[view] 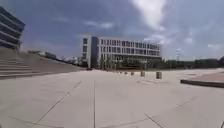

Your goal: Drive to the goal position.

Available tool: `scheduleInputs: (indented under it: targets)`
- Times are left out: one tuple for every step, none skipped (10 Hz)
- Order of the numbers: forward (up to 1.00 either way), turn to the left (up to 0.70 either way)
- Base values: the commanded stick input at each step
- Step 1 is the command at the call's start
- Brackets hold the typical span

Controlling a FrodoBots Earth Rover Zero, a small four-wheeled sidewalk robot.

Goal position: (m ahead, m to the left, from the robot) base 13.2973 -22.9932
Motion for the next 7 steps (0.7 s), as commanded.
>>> scheduleInputs:
  targets:
    - [0.7, 0.0]
    - [0.7, 0.0]
    - [0.7, 0.0]
    - [0.7, 0.0]
    - [0.7, 0.0]
    - [0.7, 0.0]
    - [0.7, 0.0]
